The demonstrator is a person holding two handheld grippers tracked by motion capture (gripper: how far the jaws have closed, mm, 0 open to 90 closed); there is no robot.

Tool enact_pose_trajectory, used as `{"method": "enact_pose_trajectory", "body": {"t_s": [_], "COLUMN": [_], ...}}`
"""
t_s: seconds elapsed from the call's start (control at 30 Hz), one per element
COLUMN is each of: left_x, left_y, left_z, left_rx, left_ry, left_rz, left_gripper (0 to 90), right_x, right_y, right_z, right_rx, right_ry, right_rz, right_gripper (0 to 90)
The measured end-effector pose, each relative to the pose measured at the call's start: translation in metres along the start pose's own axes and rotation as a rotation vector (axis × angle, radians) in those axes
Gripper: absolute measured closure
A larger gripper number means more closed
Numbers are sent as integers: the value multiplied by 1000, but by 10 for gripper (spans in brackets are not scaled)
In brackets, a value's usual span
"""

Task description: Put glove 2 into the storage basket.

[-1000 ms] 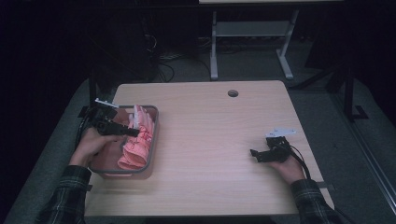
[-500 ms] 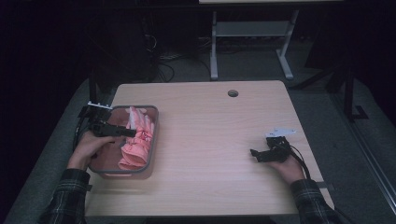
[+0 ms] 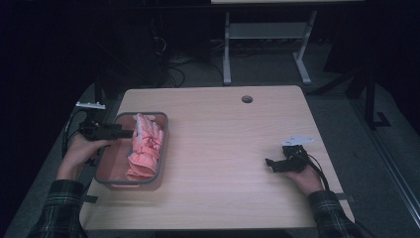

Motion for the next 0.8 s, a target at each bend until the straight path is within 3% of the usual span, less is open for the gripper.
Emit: {"method": "enact_pose_trajectory", "body": {"t_s": [0.37,0.47,0.8], "left_x": [38,56,90], "left_y": [22,33,48], "left_z": [9,6,-16], "left_rx": [56,75,91], "left_ry": [36,34,39], "left_rz": [-111,-145,-203], "left_gripper": [177,176,176], "right_x": [0,0,0], "right_y": [0,0,0], "right_z": [0,0,0], "right_rx": [0,1,0], "right_ry": [1,0,0], "right_rz": [-1,0,0], "right_gripper": [111,110,110]}}
Point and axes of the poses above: each handheld gripper's, and its own axes: z roughly backward along the jaws, y roughly out of its top, x roughly to its right, the point moved 4 cm from there along -z, roughly forward along the jaws, and after that the axes turned 10 degrees about -x, right-handed, at the moved point
